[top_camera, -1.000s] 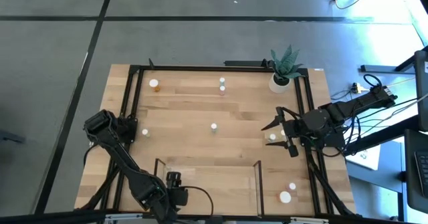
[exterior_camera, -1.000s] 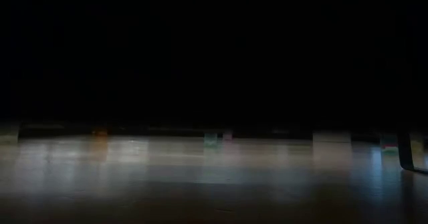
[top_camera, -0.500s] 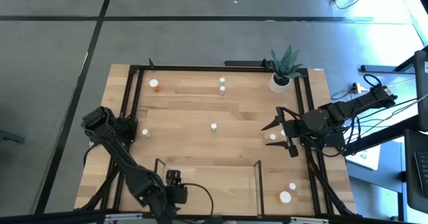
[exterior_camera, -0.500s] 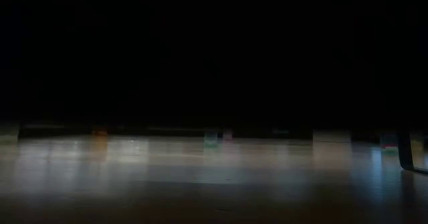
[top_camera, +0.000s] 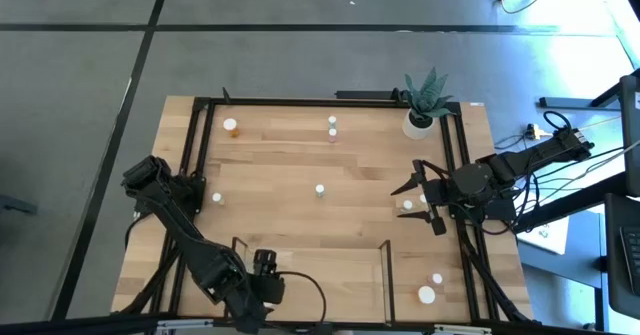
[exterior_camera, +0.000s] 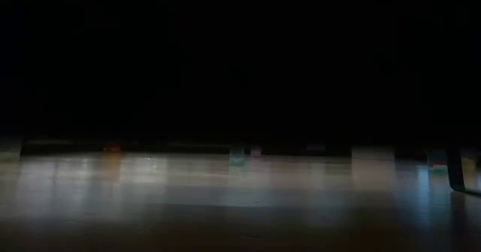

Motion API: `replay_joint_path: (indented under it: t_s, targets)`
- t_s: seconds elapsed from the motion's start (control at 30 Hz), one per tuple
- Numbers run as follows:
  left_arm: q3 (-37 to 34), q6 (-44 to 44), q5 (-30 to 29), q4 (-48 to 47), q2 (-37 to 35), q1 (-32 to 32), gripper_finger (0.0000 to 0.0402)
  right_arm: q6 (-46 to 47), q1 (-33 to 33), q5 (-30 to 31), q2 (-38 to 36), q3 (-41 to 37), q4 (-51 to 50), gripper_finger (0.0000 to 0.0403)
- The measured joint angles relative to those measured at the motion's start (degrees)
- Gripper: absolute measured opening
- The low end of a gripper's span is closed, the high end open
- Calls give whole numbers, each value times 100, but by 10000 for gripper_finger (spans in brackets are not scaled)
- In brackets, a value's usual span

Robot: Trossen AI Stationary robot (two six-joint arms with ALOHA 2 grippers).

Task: Pick and place medicine bottles onto shelf by color
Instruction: Put the bottom left blue pill bottle on the shelf

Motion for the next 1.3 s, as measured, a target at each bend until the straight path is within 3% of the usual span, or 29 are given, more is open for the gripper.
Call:
replay_joint_path:
  t_s: [0.33, 0.73, 0.93, 1.3]
  targets:
    - [780, 236, -562, -1880, -1, 523, 315, 0, 0, -2, 1, 0, 0, 272]
    - [800, 529, -928, -2717, -672, 1478, 315, -32, 0, 0, 0, 0, 1, 272]
    - [417, 664, -1053, -2688, -1044, 1823, 315, -152, 0, 0, -1, -2, 2, 272]
    - [-1085, 428, -1056, -1819, -1760, 2167, 315, -10, 0, -1, 1, -2, 51, 272]
